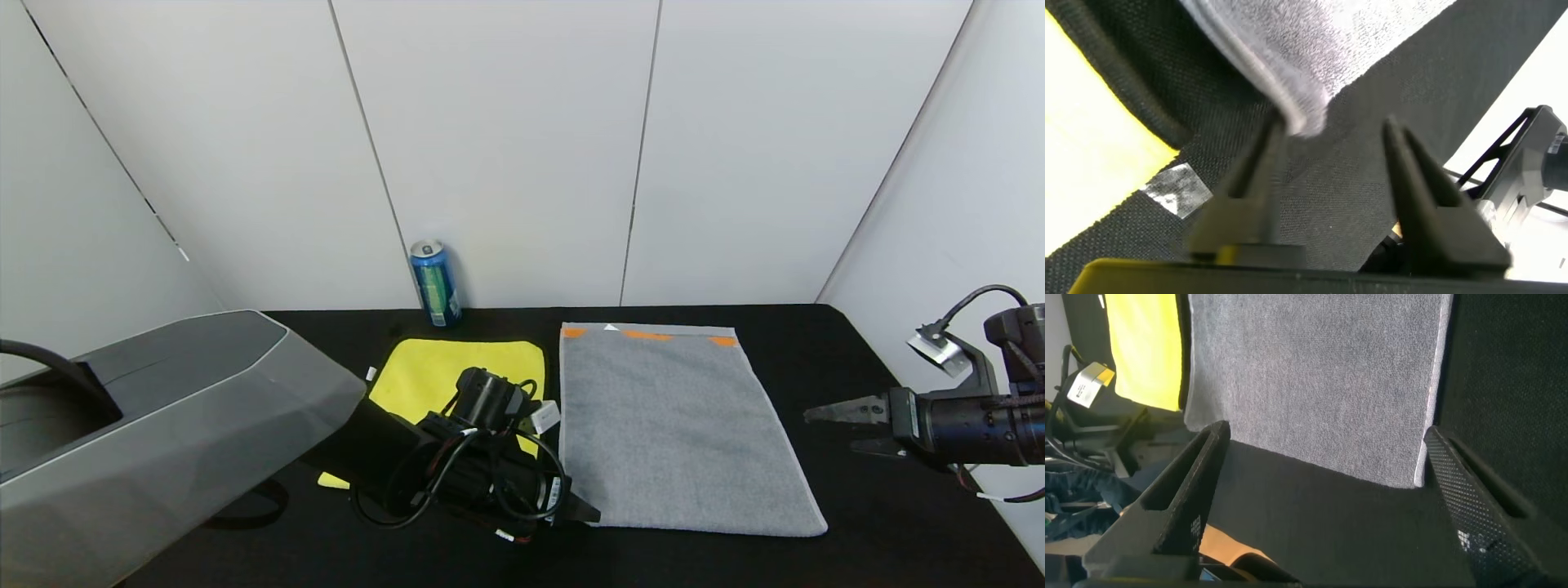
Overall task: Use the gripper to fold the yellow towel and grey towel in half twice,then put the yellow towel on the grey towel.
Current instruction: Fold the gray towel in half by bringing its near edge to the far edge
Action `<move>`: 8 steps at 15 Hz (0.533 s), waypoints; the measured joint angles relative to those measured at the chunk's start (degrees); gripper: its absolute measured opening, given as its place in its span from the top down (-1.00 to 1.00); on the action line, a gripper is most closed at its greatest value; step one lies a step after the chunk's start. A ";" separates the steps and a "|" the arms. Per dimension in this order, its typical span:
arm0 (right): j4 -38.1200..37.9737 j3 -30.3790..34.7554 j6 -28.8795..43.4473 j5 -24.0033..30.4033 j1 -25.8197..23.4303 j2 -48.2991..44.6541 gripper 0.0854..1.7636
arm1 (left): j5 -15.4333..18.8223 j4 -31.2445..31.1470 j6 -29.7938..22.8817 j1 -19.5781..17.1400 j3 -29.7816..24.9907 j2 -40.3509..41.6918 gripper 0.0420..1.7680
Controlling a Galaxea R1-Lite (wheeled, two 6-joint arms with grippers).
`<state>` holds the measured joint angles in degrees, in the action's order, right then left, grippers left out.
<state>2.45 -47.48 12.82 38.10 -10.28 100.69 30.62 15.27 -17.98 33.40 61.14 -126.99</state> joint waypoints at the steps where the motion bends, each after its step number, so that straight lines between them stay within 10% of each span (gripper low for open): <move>1: 0.01 -0.01 0.01 0.05 0.02 0.07 -0.94 | 0.00 0.00 0.00 0.00 -0.06 -0.05 0.20; 2: 0.00 -0.01 0.00 0.02 0.09 0.13 -0.94 | -0.02 0.05 0.00 0.00 -0.13 -0.05 0.84; 8: 0.04 0.02 0.00 0.02 0.30 0.51 -0.94 | -0.05 0.27 0.00 -0.06 -0.26 -0.05 0.93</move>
<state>2.49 -47.46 12.82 38.12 -9.97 101.21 30.57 15.54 -17.98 33.34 60.88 -127.04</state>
